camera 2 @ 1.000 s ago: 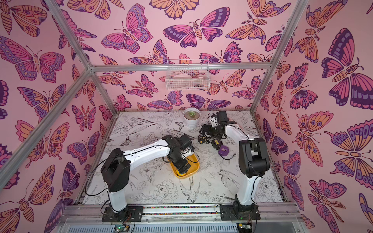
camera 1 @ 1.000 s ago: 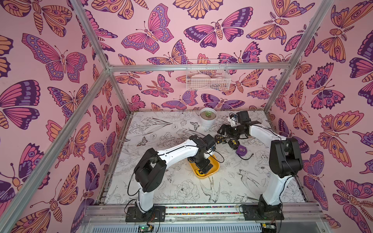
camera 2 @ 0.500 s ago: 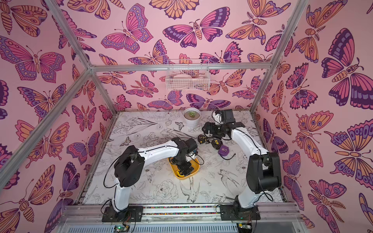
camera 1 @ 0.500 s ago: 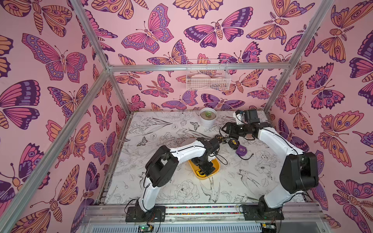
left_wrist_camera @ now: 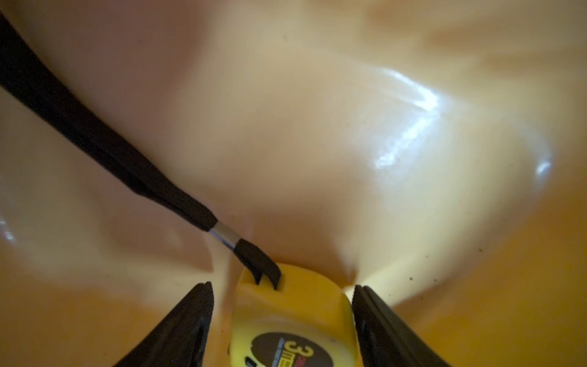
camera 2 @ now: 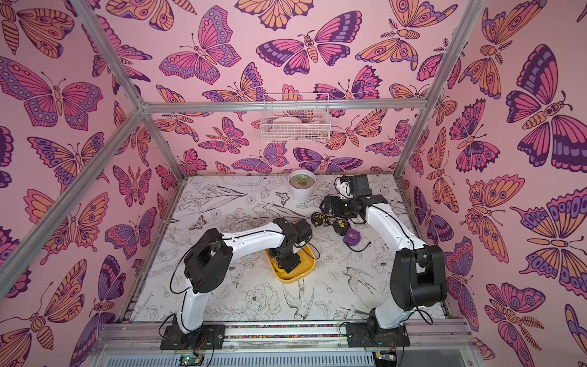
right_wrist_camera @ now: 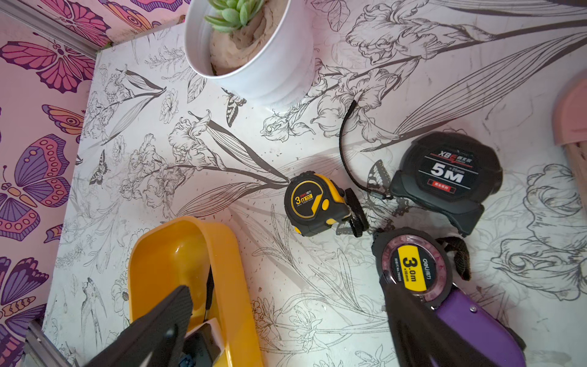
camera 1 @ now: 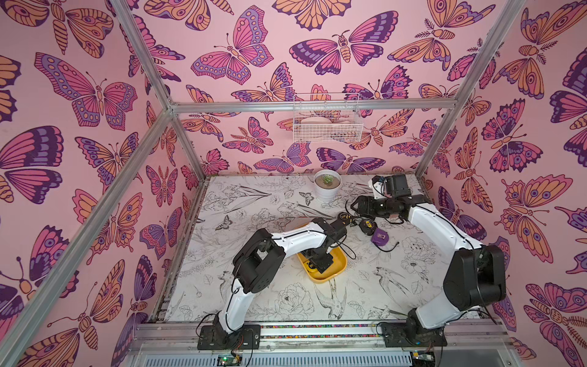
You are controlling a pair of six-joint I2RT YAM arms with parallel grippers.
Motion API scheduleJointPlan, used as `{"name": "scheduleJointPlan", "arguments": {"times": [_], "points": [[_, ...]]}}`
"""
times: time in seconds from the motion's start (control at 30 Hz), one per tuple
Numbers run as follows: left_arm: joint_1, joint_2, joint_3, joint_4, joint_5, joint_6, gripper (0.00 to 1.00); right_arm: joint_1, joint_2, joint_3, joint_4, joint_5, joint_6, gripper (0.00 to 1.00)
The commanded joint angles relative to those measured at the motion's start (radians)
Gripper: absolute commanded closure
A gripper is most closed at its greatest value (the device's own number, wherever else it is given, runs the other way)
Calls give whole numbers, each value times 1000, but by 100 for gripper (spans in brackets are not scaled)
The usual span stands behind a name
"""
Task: Take the tape measure out of the storage box
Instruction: Pick up the tape measure from the storage box.
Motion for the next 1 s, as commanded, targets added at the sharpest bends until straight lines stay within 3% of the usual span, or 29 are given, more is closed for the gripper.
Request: {"name": "scheduleJointPlan", "arguments": {"times": [0.0, 0.1, 0.2, 0.47, 0.97], "points": [[14, -2, 21, 54, -65, -21, 29, 2, -48, -16, 12, 14, 3, 1], [33, -7, 21, 82, -38, -31, 30, 3, -55, -24, 12, 15, 3, 1], [46, -18, 10, 86, 13, -33, 22, 3, -59, -28, 8, 12, 1, 1], [76, -98, -87, 86, 147, -43, 13, 4, -60, -29, 11, 7, 3, 1], [122, -52, -122, 79, 250, -25, 25, 10, -57, -6, -1, 17, -2, 1]]}}
